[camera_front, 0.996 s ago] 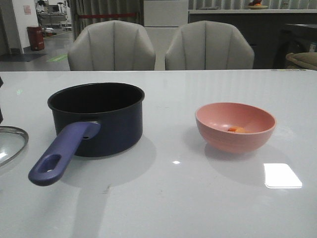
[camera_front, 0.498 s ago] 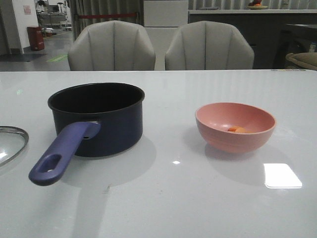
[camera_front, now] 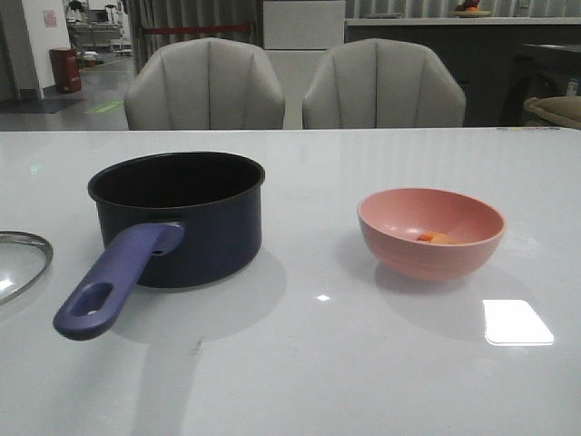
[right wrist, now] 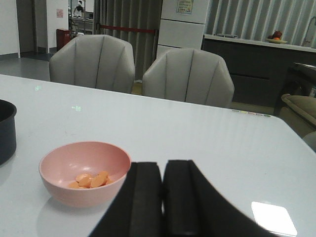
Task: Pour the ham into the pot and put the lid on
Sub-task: 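Release the lid and move the right gripper toward the pink bowl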
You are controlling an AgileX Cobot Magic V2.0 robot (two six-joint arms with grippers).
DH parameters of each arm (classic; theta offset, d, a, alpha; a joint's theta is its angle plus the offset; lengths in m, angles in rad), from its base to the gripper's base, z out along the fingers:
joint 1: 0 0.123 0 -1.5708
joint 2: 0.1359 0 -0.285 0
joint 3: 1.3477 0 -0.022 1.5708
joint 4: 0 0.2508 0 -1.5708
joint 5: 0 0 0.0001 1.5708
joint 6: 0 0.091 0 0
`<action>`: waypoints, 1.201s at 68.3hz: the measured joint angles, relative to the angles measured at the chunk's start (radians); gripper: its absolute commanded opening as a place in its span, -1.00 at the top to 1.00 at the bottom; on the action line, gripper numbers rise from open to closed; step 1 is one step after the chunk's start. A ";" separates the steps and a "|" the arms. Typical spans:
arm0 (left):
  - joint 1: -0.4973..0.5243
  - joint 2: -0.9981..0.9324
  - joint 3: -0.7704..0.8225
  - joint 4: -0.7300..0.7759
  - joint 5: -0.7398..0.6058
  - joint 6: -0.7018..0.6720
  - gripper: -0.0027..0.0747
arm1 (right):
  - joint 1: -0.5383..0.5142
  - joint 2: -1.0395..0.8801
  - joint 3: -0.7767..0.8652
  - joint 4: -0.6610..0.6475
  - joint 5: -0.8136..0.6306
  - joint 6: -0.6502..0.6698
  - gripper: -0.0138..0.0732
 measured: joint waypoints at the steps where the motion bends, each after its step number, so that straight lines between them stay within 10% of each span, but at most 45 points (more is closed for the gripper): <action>1: 0.000 -0.009 0.004 0.000 0.000 0.000 -0.55 | 0.000 0.000 0.000 0.000 0.000 0.000 0.32; 34: -0.146 -0.513 0.242 0.012 0.000 0.000 -0.55 | 0.000 0.000 0.000 0.009 -0.011 0.000 0.32; 82: -0.288 -0.535 0.265 0.052 -0.015 0.002 -0.55 | 0.000 0.398 -0.323 0.121 0.334 0.002 0.32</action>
